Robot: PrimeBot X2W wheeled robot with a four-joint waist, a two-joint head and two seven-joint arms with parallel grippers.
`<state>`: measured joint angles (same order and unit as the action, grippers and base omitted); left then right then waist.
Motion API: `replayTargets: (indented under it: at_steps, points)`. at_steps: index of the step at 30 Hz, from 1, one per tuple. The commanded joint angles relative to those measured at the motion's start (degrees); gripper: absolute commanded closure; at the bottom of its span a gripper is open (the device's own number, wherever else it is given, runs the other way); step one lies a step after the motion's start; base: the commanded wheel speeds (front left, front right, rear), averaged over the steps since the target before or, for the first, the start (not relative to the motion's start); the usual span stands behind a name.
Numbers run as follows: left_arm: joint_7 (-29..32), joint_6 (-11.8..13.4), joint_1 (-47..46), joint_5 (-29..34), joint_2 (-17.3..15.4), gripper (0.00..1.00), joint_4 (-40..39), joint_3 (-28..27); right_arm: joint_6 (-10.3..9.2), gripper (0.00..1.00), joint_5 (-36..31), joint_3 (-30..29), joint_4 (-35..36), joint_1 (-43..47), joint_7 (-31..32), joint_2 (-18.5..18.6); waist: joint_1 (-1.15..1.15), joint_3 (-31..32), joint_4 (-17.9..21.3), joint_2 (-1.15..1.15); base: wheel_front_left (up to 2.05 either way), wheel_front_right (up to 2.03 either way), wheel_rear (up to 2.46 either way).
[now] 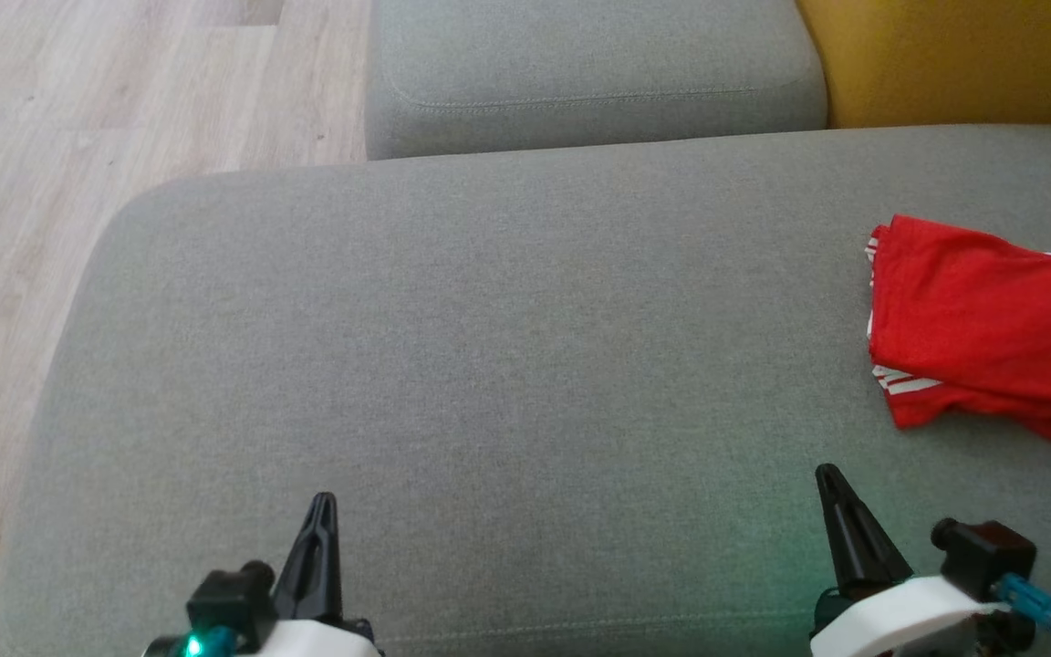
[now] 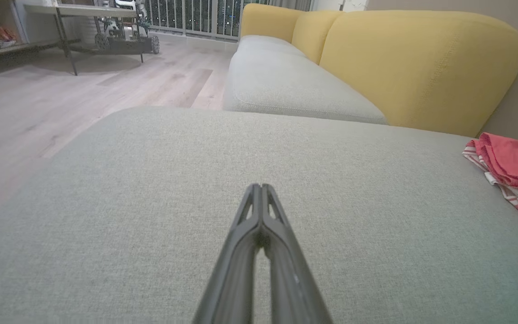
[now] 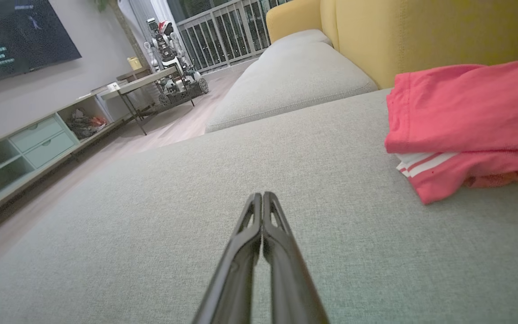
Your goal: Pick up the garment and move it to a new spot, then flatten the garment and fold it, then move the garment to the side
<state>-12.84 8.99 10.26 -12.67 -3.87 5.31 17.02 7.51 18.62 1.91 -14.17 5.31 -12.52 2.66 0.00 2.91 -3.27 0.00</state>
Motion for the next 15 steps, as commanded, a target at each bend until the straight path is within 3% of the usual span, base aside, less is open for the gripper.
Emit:
replayTargets:
  at_steps: [1, 15]
  points:
    - [0.18, -0.43, -3.01, -1.5, -0.47, 1.0, -1.57, -1.19, 0.0, 1.0, 1.53, -0.34, 1.78, -2.79, 0.22, 0.42, 0.0, -0.02, 0.03, 0.0, 0.0, 0.0, 0.0]
    - [2.04, -2.58, -4.85, -12.05, -0.83, 1.0, 0.11, -3.26, 0.0, 1.0, 11.06, -0.93, 1.57, -3.88, 2.25, 0.71, 0.0, -0.41, 0.44, 0.0, 0.0, 0.0, 0.0]
